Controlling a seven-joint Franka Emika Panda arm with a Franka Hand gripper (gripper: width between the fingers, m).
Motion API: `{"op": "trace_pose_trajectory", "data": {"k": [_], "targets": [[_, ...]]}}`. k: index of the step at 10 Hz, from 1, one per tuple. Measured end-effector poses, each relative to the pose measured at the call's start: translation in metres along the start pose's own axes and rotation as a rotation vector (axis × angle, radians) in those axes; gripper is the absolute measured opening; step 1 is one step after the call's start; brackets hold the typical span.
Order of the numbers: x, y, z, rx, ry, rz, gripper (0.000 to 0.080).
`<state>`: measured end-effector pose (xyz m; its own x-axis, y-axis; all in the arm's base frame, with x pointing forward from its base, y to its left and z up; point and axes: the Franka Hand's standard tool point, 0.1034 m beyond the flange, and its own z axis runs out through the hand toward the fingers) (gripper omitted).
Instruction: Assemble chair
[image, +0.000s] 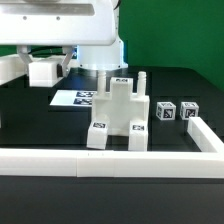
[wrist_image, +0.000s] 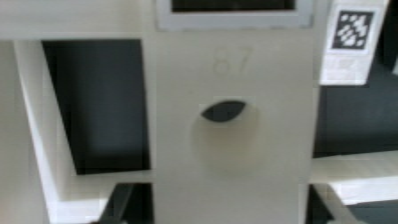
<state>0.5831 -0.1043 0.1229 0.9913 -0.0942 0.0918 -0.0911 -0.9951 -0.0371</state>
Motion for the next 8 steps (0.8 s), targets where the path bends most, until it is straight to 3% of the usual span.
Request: {"op": "trace_pose_trajectory", "data": {"k": [3,6,7,8], "targets": [[0.0,-0.036,-0.027,0.027,0.028,0.057,0.0285],[0.008,-0.09,-0.028,0.031,0.034,0.128,0.0285],[0.014,-0.097,-0.021,0.024,0.038,0.129,0.0285],[0.013,-0.092,-0.021,0.023,0.037,0.127,0.0285]]}}
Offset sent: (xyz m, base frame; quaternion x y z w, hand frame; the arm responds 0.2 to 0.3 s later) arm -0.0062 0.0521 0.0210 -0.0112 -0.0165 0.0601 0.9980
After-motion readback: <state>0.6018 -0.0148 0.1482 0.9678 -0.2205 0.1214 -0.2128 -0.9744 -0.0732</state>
